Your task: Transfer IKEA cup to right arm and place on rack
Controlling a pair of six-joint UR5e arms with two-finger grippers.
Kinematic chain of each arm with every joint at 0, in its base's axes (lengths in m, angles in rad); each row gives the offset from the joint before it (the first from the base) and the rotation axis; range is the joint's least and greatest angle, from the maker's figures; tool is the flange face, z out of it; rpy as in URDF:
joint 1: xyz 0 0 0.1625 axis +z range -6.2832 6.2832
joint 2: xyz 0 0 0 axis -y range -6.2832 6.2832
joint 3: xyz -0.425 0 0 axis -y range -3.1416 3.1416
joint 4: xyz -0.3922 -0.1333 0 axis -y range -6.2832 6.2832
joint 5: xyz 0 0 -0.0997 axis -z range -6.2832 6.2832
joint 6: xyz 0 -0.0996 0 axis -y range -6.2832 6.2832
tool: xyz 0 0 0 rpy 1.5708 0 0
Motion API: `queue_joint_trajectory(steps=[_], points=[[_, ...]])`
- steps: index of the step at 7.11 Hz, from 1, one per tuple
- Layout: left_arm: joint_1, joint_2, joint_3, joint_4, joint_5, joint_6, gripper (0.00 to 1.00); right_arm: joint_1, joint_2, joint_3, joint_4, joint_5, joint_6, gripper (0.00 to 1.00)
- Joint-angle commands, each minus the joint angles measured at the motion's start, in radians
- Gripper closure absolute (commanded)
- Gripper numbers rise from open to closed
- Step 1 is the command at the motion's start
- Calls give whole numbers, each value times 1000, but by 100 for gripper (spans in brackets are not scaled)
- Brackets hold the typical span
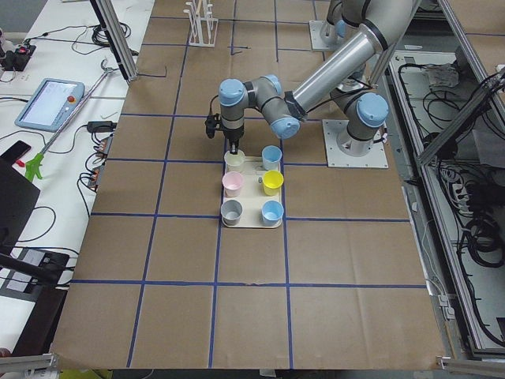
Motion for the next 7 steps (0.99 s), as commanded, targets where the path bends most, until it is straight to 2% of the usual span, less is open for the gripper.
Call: queue_joint_trajectory(steps=[1,5,7], points=[[-3,76,26,-47,-57,-7,100,-1,0,0,0,-2,0,0],[-26,247,249,-484,-73,-23,100,1,1,1,0,1,2,0],[-34,258,271,-528,-118,-20,100,1,0,1,-6,24,25,0]])
